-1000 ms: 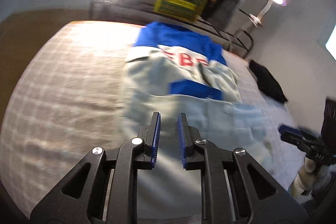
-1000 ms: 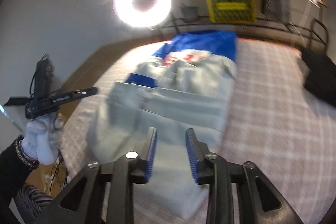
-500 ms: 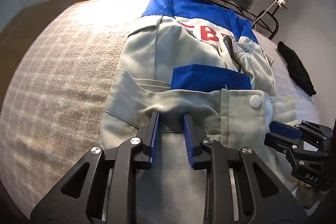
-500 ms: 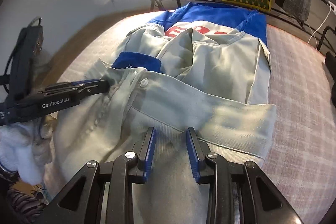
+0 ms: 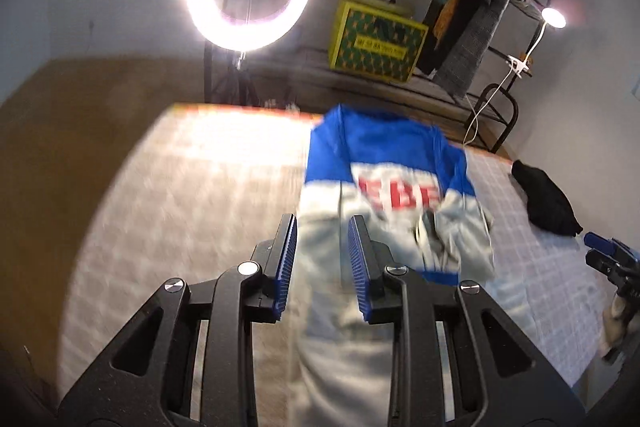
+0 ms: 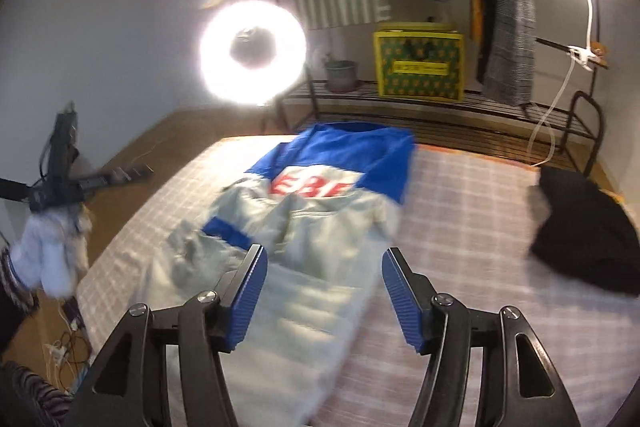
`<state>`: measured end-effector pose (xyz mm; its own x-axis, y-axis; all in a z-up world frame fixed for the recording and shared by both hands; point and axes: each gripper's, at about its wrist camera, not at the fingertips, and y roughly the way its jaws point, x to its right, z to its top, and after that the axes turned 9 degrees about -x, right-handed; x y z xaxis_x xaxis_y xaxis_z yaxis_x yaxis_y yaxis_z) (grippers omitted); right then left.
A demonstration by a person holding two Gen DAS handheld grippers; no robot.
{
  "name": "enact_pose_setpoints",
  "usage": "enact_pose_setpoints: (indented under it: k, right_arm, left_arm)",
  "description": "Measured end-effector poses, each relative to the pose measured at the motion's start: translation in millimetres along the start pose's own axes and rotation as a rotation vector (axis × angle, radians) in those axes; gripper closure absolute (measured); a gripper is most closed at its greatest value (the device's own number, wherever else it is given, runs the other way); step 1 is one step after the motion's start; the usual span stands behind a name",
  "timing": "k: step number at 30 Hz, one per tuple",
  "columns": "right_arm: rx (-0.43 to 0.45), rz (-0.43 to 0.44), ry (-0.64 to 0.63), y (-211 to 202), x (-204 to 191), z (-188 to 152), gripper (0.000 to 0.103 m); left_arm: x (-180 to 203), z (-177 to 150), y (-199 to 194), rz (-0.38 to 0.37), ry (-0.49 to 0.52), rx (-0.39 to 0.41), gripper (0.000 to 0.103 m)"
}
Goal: Fold large clothes
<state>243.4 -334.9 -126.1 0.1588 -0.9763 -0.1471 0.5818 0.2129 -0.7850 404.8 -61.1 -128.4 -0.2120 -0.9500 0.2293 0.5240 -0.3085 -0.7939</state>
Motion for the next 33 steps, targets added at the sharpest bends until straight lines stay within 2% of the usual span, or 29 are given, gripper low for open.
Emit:
enact_pose_setpoints:
  k: [3, 6, 8, 10, 12, 13, 15, 19, 22, 25, 29, 31, 33]
  right_arm:
    - [-0.029, -0.013, 0.006, -2.8, 25.2, 15.2, 0.039]
    - [-0.061, 0.040, 0.051, 3.2, 44.6, 21.3, 0.045]
    - [-0.065, 0.024, 0.040, 10.7, 47.6, 23.7, 0.047]
    - [-0.068, 0.009, 0.038, 24.4, 51.9, 31.1, 0.047]
    - [-0.065, 0.020, 0.056, 43.1, 62.7, 44.1, 0.047]
    - [-0.063, 0.031, 0.067, 54.8, 69.2, 53.6, 0.047]
    - [-0.059, 0.055, 0.092, 76.1, 82.1, 69.4, 0.046]
    - [-0.047, 0.172, 0.162, 130.1, 114.1, 100.8, 0.046]
    - [-0.056, 0.176, 0.213, 176.9, 136.4, 113.4, 0.047]
    - [-0.109, 0.151, 0.239, 227.5, 148.5, 119.7, 0.055]
    - [-0.141, 0.183, 0.245, 273.4, 155.8, 129.4, 0.055]
    - [-0.158, 0.207, 0.268, 290.6, 161.8, 135.0, 0.051]
    - [-0.172, 0.200, 0.279, 305.2, 163.8, 137.8, 0.052]
  left_arm:
    - [-1.9, 30.6, -1.7, -0.008, 0.020, 0.019, 0.063]
    - [2.7, 53.8, 9.7, 0.008, 0.061, 0.027, 0.063]
    - [6.7, 65.6, 21.2, 0.012, 0.086, 0.021, 0.063]
    - [8.4, 75.0, 38.7, -0.025, 0.087, 0.004, 0.061]
    - [7.2, 86.1, 62.8, -0.062, 0.079, -0.030, 0.041]
    - [6.0, 91.0, 74.5, -0.075, 0.073, -0.040, 0.039]
    - [1.1, 101.2, 100.5, -0.100, 0.051, -0.059, 0.039]
    - [-18.5, 116.0, 159.8, -0.141, -0.018, -0.123, 0.039]
    - [-33.2, 116.5, 200.2, -0.153, -0.064, -0.145, 0.039]
    - [-44.4, 114.6, 234.8, -0.173, -0.116, -0.174, 0.039]
    - [-54.7, 116.9, 271.3, -0.260, -0.201, -0.223, 0.039]
    - [-51.8, 118.0, 280.8, -0.266, -0.190, -0.239, 0.039]
    - [-43.9, 120.5, 287.6, -0.254, -0.153, -0.253, 0.039]
